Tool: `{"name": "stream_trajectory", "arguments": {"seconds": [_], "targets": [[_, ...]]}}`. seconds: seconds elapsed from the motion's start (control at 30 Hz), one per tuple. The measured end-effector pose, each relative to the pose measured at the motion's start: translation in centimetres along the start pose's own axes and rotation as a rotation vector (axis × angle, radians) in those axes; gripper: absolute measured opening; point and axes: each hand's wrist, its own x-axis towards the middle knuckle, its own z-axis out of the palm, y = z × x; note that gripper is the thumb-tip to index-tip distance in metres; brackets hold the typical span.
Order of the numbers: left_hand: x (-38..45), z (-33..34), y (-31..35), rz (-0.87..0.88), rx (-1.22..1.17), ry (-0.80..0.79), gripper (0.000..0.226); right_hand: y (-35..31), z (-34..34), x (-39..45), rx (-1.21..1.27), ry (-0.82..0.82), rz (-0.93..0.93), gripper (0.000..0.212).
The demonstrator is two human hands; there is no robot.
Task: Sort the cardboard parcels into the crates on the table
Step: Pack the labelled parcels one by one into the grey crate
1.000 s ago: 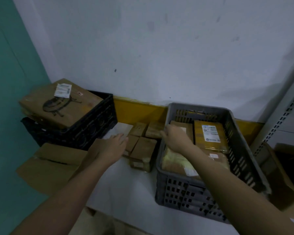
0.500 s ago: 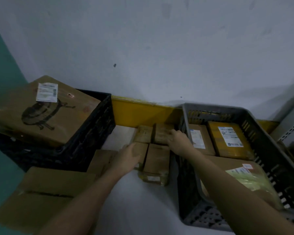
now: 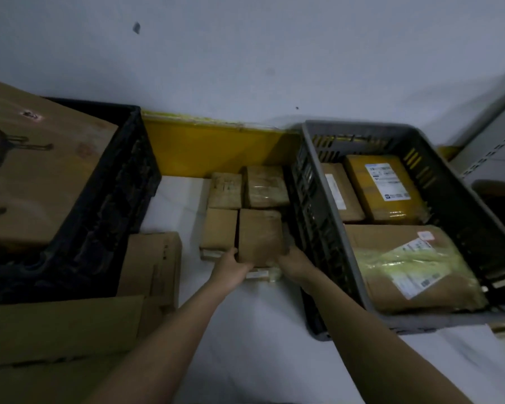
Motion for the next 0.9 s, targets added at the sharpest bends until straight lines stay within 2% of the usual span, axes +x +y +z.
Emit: {"name": "stream_trajectory", "arguments": {"seconds": [0.1, 0.2, 0.3, 0.4, 0.5, 0.57, 0.67, 0.77, 0.8, 0.83, 0.9], "targets": [[0.2, 0.7, 0.2, -0.042, -0.107, 0.019, 0.058, 0.0, -0.1, 0.0, 0.07, -0.034, 0.022, 0.037], [0.3, 0.1, 2.6, -0.015, -0.191, 0.12, 0.051, -2.1, -0.6, -0.1, -0.034, 0.074, 0.056, 0.042], [-0.1, -2.0, 6.7, 0.071, -0.275, 0.264, 0.032, -5.3, -1.9, -0.9, 0.15, 0.211, -0.065, 0.046], [-0.2, -3.9, 10.4, 0.151, -0.298, 0.336, 0.028, -8.6, -3.7, -1.6, 0.277, 0.26, -0.227, 0.03], [-1.0, -4.3, 13.5, 0.214, -0.454, 0.344, 0.04, -10.3, -4.1, -2.2, 0.294, 0.358, -0.448, 0.03], [-1.7, -4.7, 15.2, 0.239, -0.472, 0.387, 0.051, -10.6, -4.2, -2.9, 0.259, 0.47, -0.607, 0.041], [-2.2, -5.5, 17.0, 0.318, -0.463, 0.359, 0.062, -10.9, -5.0, -2.8, 0.125, 0.646, -0.845, 0.053], [-2.7, -5.6, 18.5, 0.409, -0.515, 0.293, 0.103, -11.7, -5.6, -2.2, 0.018, 0.687, -1.048, 0.06], [-2.9, -5.4, 18.8, 0.438, -0.53, 0.298, 0.109, -11.9, -5.5, -2.2, 0.034, 0.697, -1.099, 0.062], [-2.9, -5.2, 19.0, 0.451, -0.552, 0.303, 0.11, -12.0, -5.5, -2.2, 0.065, 0.695, -1.137, 0.064], [-2.7, -5.0, 19.0, 0.436, -0.641, 0.318, 0.094, -12.1, -5.6, -2.3, 0.104, 0.631, -1.206, 0.06]]}}
